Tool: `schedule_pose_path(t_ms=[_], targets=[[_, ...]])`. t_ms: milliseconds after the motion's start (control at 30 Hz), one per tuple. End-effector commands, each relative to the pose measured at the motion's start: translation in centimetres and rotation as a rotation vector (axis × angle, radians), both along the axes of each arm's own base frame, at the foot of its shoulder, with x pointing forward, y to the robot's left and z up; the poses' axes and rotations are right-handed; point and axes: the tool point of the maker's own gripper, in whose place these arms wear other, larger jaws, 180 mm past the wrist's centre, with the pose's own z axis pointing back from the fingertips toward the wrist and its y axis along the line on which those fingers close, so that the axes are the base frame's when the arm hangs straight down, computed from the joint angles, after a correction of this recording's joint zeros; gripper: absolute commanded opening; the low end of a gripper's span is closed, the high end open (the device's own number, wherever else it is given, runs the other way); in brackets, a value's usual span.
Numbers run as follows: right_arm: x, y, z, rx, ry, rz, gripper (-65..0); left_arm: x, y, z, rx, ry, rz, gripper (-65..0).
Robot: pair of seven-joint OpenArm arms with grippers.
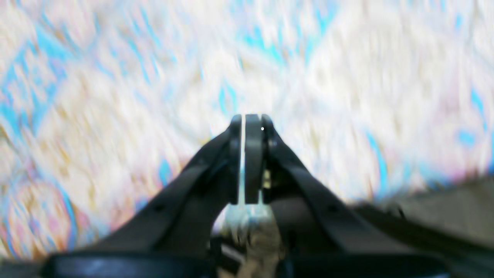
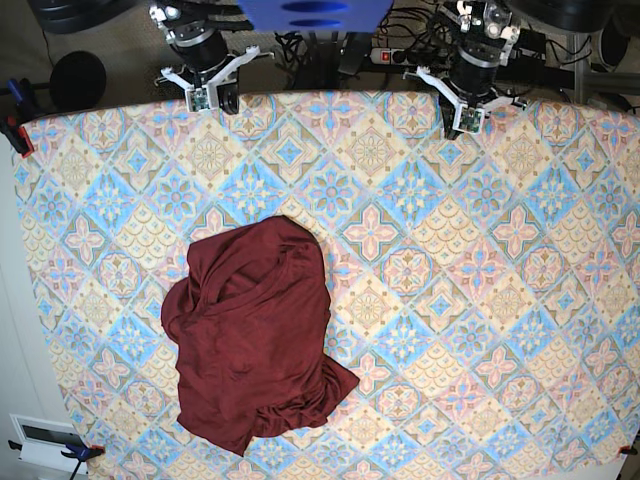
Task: Layout the t-shirt on the table in an organized manner, then fold the t-shirt properly
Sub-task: 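Lower the right gripper onto the maroon shirt pile and grasp fabric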
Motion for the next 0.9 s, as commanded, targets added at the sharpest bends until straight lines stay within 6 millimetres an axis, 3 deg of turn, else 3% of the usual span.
schedule_pose_path(t_ms=[0,200,367,467,600,767,867], targets=[[1.0,0.3,1.1,0.006,-0.053,0.023,-64.9,0.6,-0.2,0.8,-0.004,-0.031,-0.007,-64.6],[5.4,3.0,2.5,0.025,-0.129,0.115,-64.1,4.2,-0.3,1.5,-0.01,-0.035,0.031,-64.5],[9.0,3.7,3.0,-0.008,-0.122,0.152,-57.4,6.2,-1.0,2.1,-0.035,-0.043,0.054,-64.5],[12.2,3.8,4.7,-0.015,-0.202,0.156,-53.8,6.9,-2.6,2.0,-0.061,-0.026,0.032,-64.5],[14.4,3.4,3.8,-0.034,-0.204,0.145,-52.2,6.8,-4.8,1.7,-0.083,0.008,-0.021,-64.5],[17.4,4.5,3.6,-0.038,-0.223,0.163,-52.3,6.7,-6.2,1.7,-0.1,0.012,-0.051,-64.5],[18.2,4.4,2.7,-0.05,-0.207,0.167,-51.9,6.7,-6.7,1.8,-0.122,0.011,-0.042,-63.9]])
